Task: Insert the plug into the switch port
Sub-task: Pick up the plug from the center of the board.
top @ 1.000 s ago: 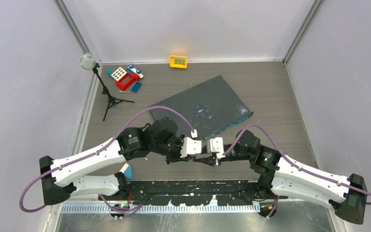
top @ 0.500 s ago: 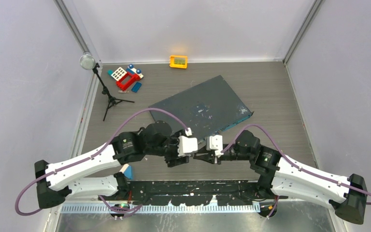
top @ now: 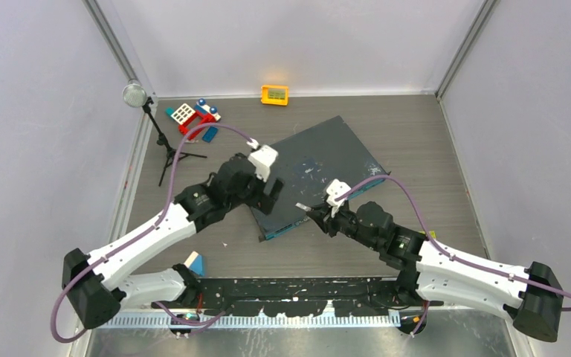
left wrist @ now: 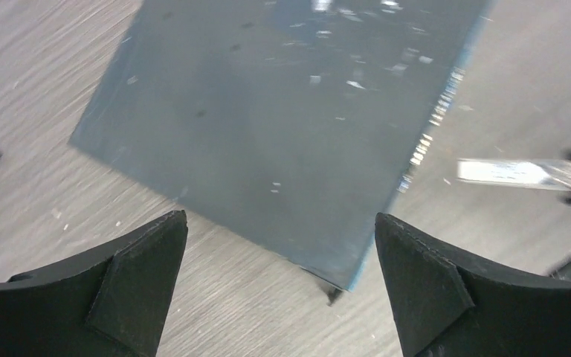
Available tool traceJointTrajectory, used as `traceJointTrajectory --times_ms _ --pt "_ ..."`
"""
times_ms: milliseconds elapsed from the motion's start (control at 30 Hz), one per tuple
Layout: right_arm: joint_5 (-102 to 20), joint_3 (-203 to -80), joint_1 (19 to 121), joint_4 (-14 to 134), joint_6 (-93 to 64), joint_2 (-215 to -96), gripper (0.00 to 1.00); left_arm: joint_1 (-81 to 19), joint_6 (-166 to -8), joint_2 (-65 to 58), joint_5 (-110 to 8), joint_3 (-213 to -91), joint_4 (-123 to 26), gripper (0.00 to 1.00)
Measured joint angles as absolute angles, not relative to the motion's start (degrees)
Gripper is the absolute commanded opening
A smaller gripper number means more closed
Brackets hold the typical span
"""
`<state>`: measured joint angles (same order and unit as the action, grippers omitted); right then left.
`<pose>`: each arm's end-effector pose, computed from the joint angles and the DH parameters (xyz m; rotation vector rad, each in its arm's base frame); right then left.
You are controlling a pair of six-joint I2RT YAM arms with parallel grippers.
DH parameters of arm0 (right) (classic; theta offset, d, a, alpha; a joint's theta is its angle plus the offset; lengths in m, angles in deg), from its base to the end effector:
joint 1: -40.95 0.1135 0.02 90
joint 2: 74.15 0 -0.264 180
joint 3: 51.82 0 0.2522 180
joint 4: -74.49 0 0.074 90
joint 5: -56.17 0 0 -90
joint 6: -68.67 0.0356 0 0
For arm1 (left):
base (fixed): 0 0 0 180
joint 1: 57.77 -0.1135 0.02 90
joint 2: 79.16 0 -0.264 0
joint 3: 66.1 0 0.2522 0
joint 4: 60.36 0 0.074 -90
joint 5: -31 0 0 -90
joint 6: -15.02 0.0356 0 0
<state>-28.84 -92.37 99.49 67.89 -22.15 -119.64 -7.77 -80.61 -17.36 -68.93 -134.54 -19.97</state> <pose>0.1036 0.1634 0.2581 -0.8434 1.6104 0.6466 0.1567 -0.1772 0.3147 0.7266 2.0488 -0.3747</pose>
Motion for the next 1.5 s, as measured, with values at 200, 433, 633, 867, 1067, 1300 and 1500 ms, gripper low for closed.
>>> traceJointTrajectory --times_ms 200,433,633,867,1067,1300,1500 --pt "-23.2 -86.1 99.5 72.2 -18.9 -117.2 0.0 -15.5 -87.0 -14.7 -69.5 -134.5 -20.7 1.0" --pt "-19.2 -78.5 99.5 79.7 -18.6 -115.5 0.0 -17.3 -90.7 -13.1 -67.5 -134.5 -21.5 0.99" --pt "-16.9 -78.0 99.5 85.6 -19.7 -123.0 0.0 -17.3 -92.0 -12.5 -65.8 -134.0 -21.7 0.99" --pt "-14.5 -76.9 99.5 90.4 -19.7 -130.7 0.0 -17.3 -92.8 -12.6 -64.6 -130.4 -21.9 0.99" --pt "-13.8 -78.8 99.5 88.3 -19.5 -133.3 0.01 -17.3 -93.0 -13.0 -63.0 -128.4 -22.9 0.99" --pt "-12.3 -81.3 99.5 84.5 -18.2 -133.6 0.0 -17.3 -93.0 -13.8 -62.4 -127.2 -23.3 0.99" --pt "-11.8 -83.4 99.5 78.5 -16.3 -133.9 0.0 -17.3 -93.0 -13.8 -62.4 -127.2 -23.7 0.99"
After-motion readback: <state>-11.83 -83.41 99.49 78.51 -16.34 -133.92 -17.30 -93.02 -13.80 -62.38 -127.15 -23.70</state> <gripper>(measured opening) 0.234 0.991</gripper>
